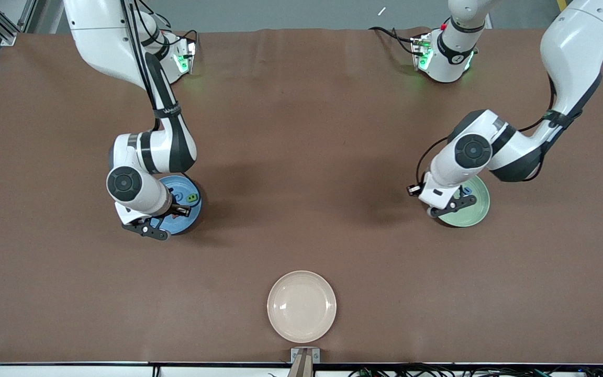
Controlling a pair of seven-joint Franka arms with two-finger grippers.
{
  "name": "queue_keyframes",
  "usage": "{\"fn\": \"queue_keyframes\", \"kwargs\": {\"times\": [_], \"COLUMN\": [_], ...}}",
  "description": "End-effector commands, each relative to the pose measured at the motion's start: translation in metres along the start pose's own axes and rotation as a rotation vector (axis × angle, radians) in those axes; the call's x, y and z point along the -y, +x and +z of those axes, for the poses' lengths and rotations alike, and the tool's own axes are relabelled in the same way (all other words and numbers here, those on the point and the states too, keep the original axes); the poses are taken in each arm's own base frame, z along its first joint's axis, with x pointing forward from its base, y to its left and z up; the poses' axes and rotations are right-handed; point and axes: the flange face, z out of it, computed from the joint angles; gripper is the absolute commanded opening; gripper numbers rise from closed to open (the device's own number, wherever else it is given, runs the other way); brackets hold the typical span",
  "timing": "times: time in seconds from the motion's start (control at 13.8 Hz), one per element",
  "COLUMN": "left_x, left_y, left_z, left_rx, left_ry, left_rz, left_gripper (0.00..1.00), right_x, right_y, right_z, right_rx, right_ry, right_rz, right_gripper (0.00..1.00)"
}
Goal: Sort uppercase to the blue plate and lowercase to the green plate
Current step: 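Drop the a on the green plate while the right gripper drops O on blue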
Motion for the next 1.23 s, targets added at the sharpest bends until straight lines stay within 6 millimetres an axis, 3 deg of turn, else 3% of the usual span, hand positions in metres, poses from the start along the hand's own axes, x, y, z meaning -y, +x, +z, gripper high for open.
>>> {"fn": "queue_keyframes", "kwargs": {"times": [0.0,0.44,0.58,0.65,0.73,0.8,1.09,1.16], "left_x": [0.047,0.097,0.108,0.107,0.105,0.102,0.089,0.089], "left_y": [0.001,0.031,0.042,0.047,0.051,0.055,0.061,0.061], "left_z": [0.007,0.03,0.044,0.047,0.049,0.051,0.057,0.057], "left_rx": [-0.038,-0.085,-0.102,-0.115,-0.12,-0.121,-0.127,-0.128], "left_ry": [0.036,-0.004,-0.008,-0.012,-0.014,-0.012,0.007,0.006], "left_rz": [0.1,0.221,0.225,0.233,0.234,0.233,0.239,0.24], "left_gripper": [0.06,0.06,0.06,0.06,0.06,0.06,0.07,0.13], "right_x": [-0.012,-0.012,-0.011,-0.009,-0.007,-0.007,-0.001,0.001], "right_y": [0.005,0.005,0.004,0.002,0.001,0.001,0.01,0.012], "right_z": [0.007,0.03,0.042,0.043,0.043,0.041,0.009,-0.004], "right_rx": [0.008,0.044,0.056,0.058,0.062,0.064,0.117,0.147], "right_ry": [0.005,0.01,-0.008,-0.012,-0.013,-0.012,-0.022,-0.027], "right_rz": [0.003,0.035,0.032,0.028,0.025,0.025,0.002,-0.022], "right_gripper": [0.0,0.02,0.11,0.29,0.73,1.0,1.0,1.0]}}
